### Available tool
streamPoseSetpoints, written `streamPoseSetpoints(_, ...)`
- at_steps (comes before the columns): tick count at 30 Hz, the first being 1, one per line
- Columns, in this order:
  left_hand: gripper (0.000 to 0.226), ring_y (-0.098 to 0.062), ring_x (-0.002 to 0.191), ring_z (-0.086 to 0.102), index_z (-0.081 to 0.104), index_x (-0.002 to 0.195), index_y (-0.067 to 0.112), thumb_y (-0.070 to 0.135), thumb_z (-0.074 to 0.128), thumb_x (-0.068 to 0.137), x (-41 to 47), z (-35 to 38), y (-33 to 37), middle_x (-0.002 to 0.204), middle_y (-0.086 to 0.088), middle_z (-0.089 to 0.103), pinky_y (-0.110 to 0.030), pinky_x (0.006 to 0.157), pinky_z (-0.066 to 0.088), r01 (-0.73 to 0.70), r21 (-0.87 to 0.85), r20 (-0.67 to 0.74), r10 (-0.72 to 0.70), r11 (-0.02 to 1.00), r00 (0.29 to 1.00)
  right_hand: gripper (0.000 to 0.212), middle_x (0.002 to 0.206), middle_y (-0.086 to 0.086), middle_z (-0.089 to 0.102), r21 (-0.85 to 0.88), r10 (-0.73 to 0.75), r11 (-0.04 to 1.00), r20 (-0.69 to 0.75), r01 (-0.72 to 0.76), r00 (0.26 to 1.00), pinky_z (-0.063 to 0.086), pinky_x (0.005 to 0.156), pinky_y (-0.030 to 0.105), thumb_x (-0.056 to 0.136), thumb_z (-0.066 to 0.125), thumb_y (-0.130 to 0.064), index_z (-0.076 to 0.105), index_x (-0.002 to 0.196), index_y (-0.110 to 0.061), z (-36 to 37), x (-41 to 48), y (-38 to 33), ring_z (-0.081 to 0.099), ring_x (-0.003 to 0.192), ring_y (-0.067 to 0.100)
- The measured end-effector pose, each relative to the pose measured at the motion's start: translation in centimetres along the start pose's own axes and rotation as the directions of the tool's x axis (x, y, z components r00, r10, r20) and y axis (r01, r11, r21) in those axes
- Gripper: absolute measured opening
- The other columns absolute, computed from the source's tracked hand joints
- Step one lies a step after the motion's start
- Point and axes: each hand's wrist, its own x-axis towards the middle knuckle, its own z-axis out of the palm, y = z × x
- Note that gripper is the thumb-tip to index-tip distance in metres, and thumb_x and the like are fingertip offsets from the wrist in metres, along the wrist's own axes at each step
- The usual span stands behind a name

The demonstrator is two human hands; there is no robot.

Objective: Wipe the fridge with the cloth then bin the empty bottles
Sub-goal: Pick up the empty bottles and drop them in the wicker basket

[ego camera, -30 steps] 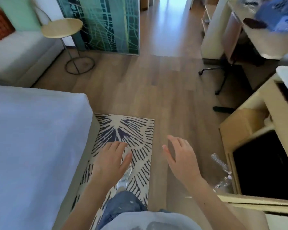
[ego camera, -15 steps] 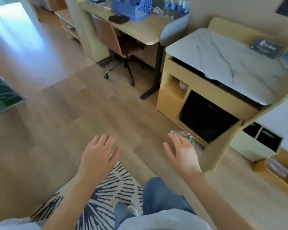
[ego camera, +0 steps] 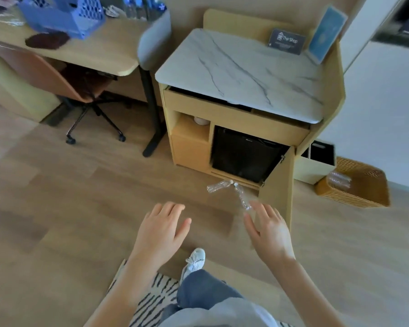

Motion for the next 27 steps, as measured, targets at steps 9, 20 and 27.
streamPoseSetpoints(9, 0.035, -0.022, 0.102, 0.062, 0.064, 0.12, 0.014, 0.038, 0.053, 0.097, 13.0, -4.0, -4.0, 0.113, 0.002, 0.067, -0.033, 0.082, 0.051, -0.154, 0.022, -0.013, 0.154, 0.988, 0.988, 0.035, 0.108, 0.003, 0.069, 0.006, 0.067, 0.998, -0.135, -0.067, 0.989, 0.053, 0.086, 0.043, 0.099, 0.052, -0.035, 0.062, 0.124, -0.013, 1.0, 10.9, -3.5, 0.062, 0.101, 0.026)
streamPoseSetpoints(20, 0.045, -0.022, 0.104, 0.06, 0.063, 0.122, 0.013, 0.044, 0.041, 0.098, 26.6, 1.6, -5.6, 0.116, 0.002, 0.065, -0.035, 0.084, 0.052, -0.442, -0.04, 0.28, 0.434, 0.896, 0.856, 0.031, 0.106, 0.007, 0.069, 0.019, 0.366, 0.929, -0.197, -0.37, 0.909, 0.052, 0.084, 0.043, 0.098, 0.061, -0.028, 0.063, 0.123, -0.009, 6.6, 16.2, -1.1, 0.063, 0.095, 0.032)
streamPoseSetpoints(27, 0.051, -0.022, 0.104, 0.06, 0.062, 0.123, 0.014, 0.046, 0.034, 0.096, 38.4, 12.4, -7.4, 0.116, 0.002, 0.065, -0.036, 0.084, 0.052, -0.578, -0.061, 0.378, 0.555, 0.813, 0.741, 0.03, 0.1, 0.009, 0.069, 0.011, 0.469, 0.877, -0.229, -0.48, 0.853, 0.054, 0.079, 0.042, 0.095, 0.063, -0.026, 0.065, 0.12, -0.009, 16.4, 23.6, 4.8, 0.064, 0.091, 0.034)
